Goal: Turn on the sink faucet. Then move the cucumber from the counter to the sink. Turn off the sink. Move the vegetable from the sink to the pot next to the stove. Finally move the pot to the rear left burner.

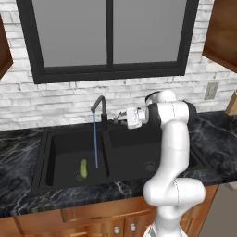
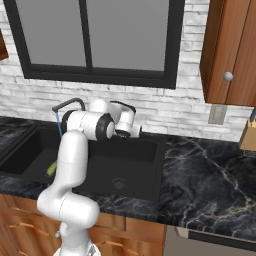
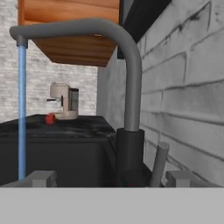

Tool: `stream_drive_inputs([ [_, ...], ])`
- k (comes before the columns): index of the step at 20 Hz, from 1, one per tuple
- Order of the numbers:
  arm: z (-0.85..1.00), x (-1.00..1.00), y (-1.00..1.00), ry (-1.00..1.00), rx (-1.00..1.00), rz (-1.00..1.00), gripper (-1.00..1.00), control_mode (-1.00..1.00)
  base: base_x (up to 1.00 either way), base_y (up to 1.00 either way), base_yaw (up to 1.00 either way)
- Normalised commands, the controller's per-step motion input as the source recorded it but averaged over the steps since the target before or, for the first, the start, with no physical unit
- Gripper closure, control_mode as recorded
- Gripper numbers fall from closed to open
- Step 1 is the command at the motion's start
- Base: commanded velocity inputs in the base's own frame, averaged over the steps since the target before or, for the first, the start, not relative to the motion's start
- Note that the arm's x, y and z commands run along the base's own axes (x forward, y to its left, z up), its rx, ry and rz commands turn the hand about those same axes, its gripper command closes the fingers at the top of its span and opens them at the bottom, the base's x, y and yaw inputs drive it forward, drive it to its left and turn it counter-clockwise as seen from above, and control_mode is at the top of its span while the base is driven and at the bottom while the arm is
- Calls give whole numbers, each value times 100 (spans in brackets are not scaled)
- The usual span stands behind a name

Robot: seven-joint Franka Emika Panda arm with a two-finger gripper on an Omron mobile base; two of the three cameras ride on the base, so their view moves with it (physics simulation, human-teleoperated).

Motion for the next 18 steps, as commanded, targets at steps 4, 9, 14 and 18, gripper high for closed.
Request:
stream_drive_inputs([
  [4, -9, 6, 4, 0, -1, -3, -100, -100, 0, 0, 0],
  [9, 0, 6, 22, 0, 0, 0, -100, -100, 0, 0, 0],
  [14, 2, 5, 29, 0, 0, 0, -100, -100, 0, 0, 0],
  [18, 4, 1, 31, 0, 0, 0, -100, -100, 0, 0, 0],
])
